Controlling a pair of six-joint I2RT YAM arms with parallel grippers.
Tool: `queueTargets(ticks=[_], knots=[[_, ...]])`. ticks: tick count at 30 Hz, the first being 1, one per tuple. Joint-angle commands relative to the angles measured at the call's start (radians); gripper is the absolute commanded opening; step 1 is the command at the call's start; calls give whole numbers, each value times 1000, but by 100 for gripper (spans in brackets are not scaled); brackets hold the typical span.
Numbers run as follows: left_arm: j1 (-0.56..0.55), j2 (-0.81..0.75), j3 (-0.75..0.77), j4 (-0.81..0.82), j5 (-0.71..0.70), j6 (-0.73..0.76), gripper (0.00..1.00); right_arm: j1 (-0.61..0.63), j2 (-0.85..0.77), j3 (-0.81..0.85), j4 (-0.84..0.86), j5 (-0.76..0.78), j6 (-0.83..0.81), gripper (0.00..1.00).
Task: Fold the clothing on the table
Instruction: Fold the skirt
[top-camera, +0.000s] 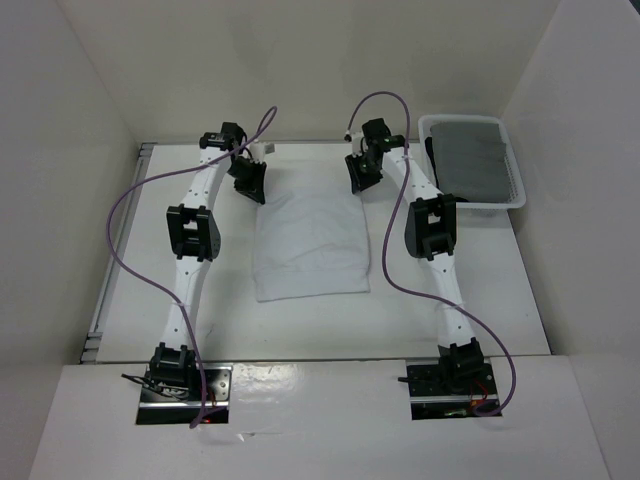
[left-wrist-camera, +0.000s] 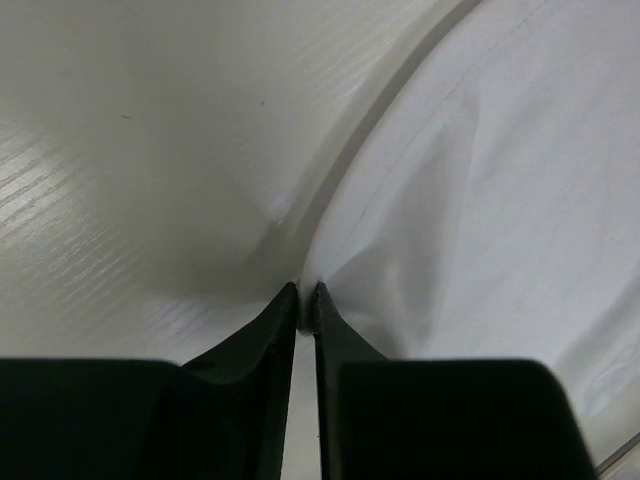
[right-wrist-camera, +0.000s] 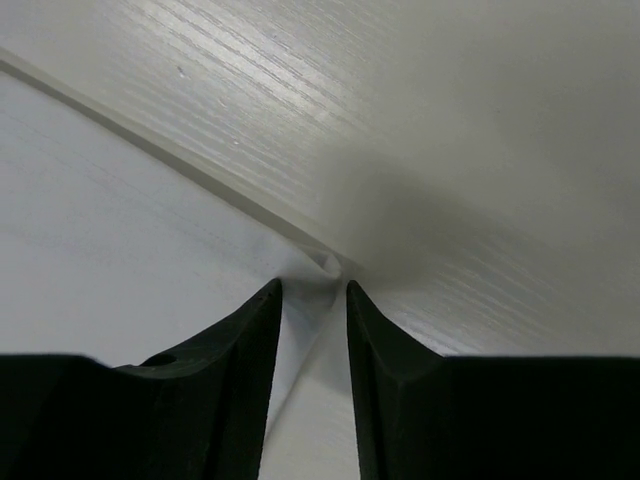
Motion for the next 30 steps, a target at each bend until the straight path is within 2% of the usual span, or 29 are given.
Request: queueTargets(ticks=[1, 4, 6, 8, 9, 17, 30], knots=[[-5, -28, 30, -37, 24, 24, 14, 15, 13, 40, -30, -16, -7, 35], [-5, -37, 30, -37, 24, 24, 5, 24, 13, 40, -30, -16, -7, 25], [-5, -37, 30, -37, 15, 24, 0, 24, 13, 49, -30, -16, -7, 13], [-5, -47, 41, -37, 15, 24, 0, 24, 13, 49, -30, -16, -7, 2], [-5, -47, 41, -37, 15, 24, 0, 24, 13, 49, -30, -16, -7, 0], [-5, -117, 82, -6, -23, 15, 0, 24, -27, 106, -40, 60, -7, 0], [4, -221, 102, -15, 7, 35, 0, 24, -183, 62, -21, 91, -7, 0]])
